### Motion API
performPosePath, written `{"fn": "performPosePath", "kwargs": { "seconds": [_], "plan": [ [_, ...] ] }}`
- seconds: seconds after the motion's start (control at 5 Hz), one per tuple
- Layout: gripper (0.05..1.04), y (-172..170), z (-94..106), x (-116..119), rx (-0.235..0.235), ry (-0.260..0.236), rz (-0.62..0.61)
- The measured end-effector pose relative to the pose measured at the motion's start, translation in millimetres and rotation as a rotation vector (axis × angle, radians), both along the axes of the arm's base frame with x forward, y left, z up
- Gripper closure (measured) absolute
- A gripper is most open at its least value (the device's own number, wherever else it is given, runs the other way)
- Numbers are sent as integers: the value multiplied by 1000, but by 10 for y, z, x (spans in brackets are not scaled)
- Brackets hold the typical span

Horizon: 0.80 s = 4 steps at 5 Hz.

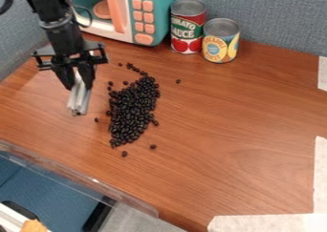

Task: Sweep into pile

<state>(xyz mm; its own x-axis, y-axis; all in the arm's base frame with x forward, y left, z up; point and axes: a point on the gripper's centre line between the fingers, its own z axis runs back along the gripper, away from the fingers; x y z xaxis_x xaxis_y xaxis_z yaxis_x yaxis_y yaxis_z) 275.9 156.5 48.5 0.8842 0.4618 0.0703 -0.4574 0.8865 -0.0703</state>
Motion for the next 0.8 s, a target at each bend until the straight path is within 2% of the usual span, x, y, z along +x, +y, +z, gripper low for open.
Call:
{"fn": "performPosePath", "kwargs": {
  "seconds": [0.2, 0.4, 0.6, 0.8],
  "plan": [
    [723, 310, -157, 150, 47, -37, -136],
    [723, 572, -270, 358, 105, -42, -266],
    [723, 800, -331, 581, 162, -21, -384],
    [723, 751, -408, 760, 161, -8, -469]
  ]
}}
